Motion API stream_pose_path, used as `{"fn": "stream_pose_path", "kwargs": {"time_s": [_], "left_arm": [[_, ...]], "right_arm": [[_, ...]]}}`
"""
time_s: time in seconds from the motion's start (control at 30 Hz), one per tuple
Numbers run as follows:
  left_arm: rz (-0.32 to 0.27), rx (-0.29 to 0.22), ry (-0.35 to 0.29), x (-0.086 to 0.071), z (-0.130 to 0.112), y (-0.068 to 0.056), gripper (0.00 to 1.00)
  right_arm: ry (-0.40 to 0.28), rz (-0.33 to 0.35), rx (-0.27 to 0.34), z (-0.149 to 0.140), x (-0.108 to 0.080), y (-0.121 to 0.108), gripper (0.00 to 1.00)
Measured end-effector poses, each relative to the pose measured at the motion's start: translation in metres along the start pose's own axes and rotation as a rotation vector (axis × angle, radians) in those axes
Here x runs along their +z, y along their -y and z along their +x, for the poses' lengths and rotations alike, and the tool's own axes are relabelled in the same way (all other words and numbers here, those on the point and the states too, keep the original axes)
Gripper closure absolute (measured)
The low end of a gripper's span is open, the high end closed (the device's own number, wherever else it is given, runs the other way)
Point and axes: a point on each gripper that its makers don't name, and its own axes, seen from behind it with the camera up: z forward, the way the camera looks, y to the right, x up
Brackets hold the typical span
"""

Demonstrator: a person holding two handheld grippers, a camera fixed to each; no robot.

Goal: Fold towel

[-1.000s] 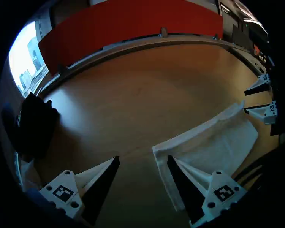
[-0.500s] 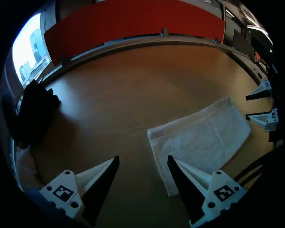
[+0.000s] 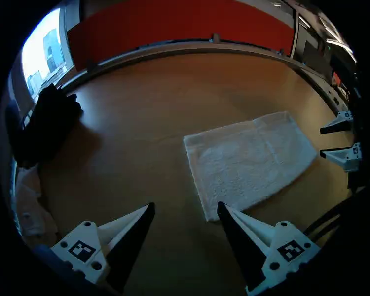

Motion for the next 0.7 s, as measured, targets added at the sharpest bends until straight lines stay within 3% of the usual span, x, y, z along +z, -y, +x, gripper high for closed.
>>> {"fn": "stream_pose_path", "kwargs": {"time_s": [0.7], "left_arm": [[0.069,-0.1,-0.006,-0.032,-0.03,0.015,0.06]], "right_arm": [[0.029,0.113,-0.122,-0.007,0.007,0.007,0.11]]}}
